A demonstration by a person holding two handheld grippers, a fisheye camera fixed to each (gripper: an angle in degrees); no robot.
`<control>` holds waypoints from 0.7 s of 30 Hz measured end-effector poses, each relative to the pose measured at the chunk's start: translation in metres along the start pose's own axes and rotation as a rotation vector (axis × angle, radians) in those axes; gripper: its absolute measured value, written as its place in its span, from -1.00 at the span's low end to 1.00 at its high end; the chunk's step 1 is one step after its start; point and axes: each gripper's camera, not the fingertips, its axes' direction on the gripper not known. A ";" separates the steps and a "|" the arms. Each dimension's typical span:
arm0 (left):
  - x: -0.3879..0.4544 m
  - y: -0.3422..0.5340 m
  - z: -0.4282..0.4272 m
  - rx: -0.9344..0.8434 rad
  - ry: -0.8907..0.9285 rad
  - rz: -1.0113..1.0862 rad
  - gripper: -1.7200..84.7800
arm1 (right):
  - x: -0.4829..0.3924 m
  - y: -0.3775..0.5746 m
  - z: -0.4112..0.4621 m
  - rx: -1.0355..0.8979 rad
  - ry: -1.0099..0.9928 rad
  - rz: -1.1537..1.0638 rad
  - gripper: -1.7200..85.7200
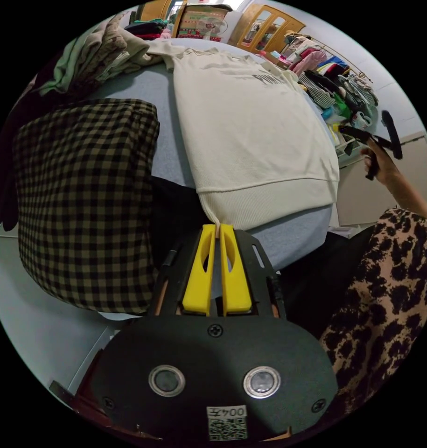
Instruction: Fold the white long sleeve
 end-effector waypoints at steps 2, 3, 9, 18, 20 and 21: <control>0.002 -0.001 0.002 -0.006 -0.009 -0.007 -0.91 | -0.013 -0.018 0.008 0.028 0.011 -0.037 -0.65; 0.005 -0.002 0.003 -0.009 -0.022 -0.008 -0.91 | -0.020 -0.029 0.013 0.062 0.018 -0.068 -0.64; 0.019 0.006 0.004 0.035 -0.065 -0.111 -0.90 | -0.039 -0.073 0.052 0.155 0.026 -0.163 -0.55; 0.042 -0.052 -0.047 0.220 -0.081 -0.184 -0.88 | -0.053 -0.090 0.105 0.143 -0.005 -0.184 -0.58; 0.046 -0.089 -0.054 0.282 -0.089 -0.157 -0.88 | -0.056 -0.092 0.107 0.138 -0.043 -0.200 -0.60; 0.048 -0.118 -0.055 0.315 -0.093 -0.126 -0.88 | -0.059 -0.094 0.108 0.136 -0.048 -0.201 -0.61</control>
